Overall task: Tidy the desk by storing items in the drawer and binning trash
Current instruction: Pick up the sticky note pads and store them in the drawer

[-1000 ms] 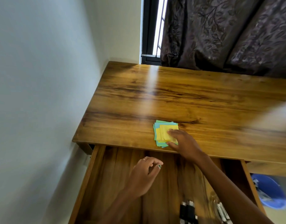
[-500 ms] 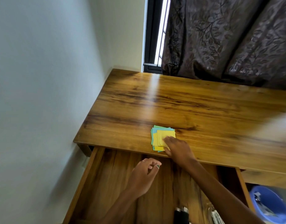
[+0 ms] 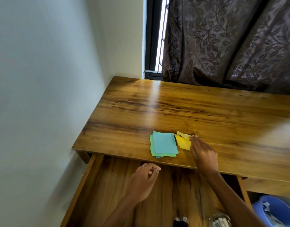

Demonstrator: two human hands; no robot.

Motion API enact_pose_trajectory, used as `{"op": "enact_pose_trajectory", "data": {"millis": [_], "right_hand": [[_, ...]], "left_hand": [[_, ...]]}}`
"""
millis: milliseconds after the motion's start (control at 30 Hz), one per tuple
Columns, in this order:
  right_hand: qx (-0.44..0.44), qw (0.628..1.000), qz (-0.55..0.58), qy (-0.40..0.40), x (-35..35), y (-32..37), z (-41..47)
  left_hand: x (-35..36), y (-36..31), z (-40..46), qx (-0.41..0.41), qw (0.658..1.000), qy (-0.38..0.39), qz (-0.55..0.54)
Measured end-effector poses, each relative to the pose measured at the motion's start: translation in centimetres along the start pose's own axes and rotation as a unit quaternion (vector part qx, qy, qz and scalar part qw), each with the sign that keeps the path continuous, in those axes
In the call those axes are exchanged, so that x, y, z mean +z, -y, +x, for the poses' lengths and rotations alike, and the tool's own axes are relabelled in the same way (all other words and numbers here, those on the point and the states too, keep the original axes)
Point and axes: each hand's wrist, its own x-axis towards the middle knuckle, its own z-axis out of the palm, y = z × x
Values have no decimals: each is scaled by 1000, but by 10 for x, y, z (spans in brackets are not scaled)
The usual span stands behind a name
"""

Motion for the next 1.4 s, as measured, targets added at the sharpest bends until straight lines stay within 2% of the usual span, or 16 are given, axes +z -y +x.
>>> {"op": "enact_pose_trajectory", "data": {"millis": [67,200,267,400,467,533,633,733,967,1167,1400], "right_hand": [[12,1000,3,15,4,-14,-12],[12,994,-20,109,13,-29,-31],[47,990,-5,129,15,-29,-33],[108,989,51,91,8,-12,-18],[134,981,124,58,4,4,-5],[174,959,216,63,3,25,10],[217,920,290,148,19,50,27],[253,901,271,225,38,66,32],[335,875,310,162,44,68,30],[363,854,328,177,39,69,28],[418,781,418,199,32,65,26]], "left_hand": [[4,-2,2,-1,1000,-8,2],[9,-2,7,5,999,-41,14],[11,-3,10,8,997,-70,20],[9,-7,21,-2,992,-122,17],[6,-12,31,-8,990,-142,13],[2,-16,43,-17,988,-152,-1],[-1,-21,64,-40,991,-121,-38],[-3,-27,78,-79,991,-88,-56],[-8,-28,84,-154,981,-97,-66],[-10,-28,86,-211,970,-77,-89],[-4,-28,81,-204,962,-87,-157]]}}
